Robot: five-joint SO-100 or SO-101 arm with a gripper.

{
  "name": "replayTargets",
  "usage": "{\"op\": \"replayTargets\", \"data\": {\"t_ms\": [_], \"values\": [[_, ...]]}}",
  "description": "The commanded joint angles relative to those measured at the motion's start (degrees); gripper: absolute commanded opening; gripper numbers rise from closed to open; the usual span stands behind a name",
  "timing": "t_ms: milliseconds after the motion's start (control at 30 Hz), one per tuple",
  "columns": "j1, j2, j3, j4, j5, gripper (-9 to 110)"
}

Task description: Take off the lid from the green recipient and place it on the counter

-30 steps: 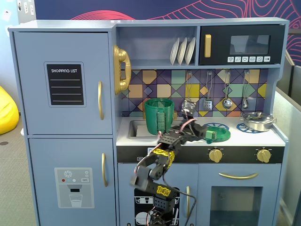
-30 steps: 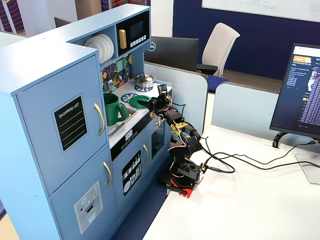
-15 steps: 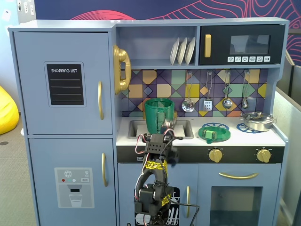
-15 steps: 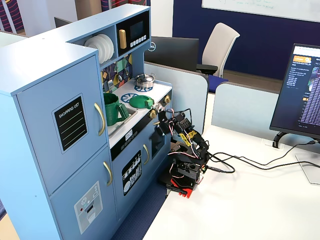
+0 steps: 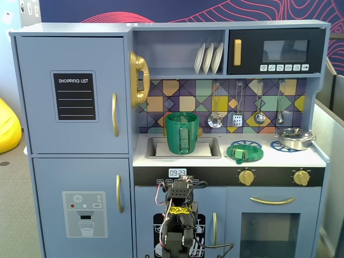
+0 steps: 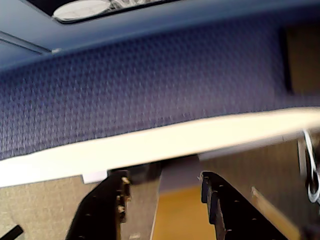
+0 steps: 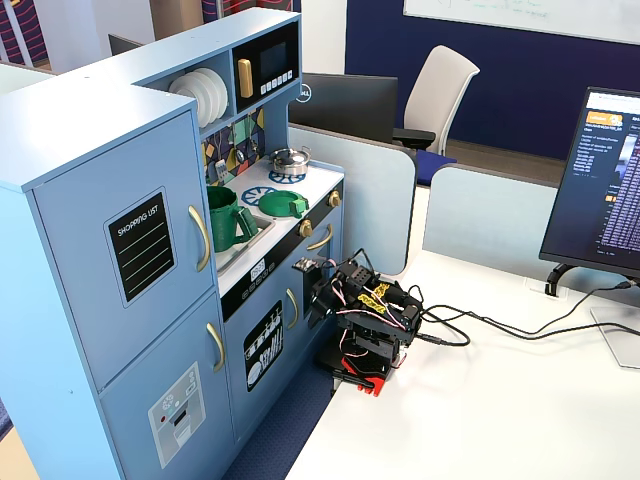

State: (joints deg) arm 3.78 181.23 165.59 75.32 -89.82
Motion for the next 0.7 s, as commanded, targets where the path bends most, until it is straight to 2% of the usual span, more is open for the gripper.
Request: {"op": "replayTargets", "data": {"t_ms": [0,133,467,667], "values": [[-1.1,0.8,3.4,-6.2,-0.2,6],[-1.4,0.8,5.8,-4.6,1.1,5],[-2.9,0.8,6.2,8.2,8.9,5],[-2.0,0.9,6.2,12.3,4.3,6]]}}
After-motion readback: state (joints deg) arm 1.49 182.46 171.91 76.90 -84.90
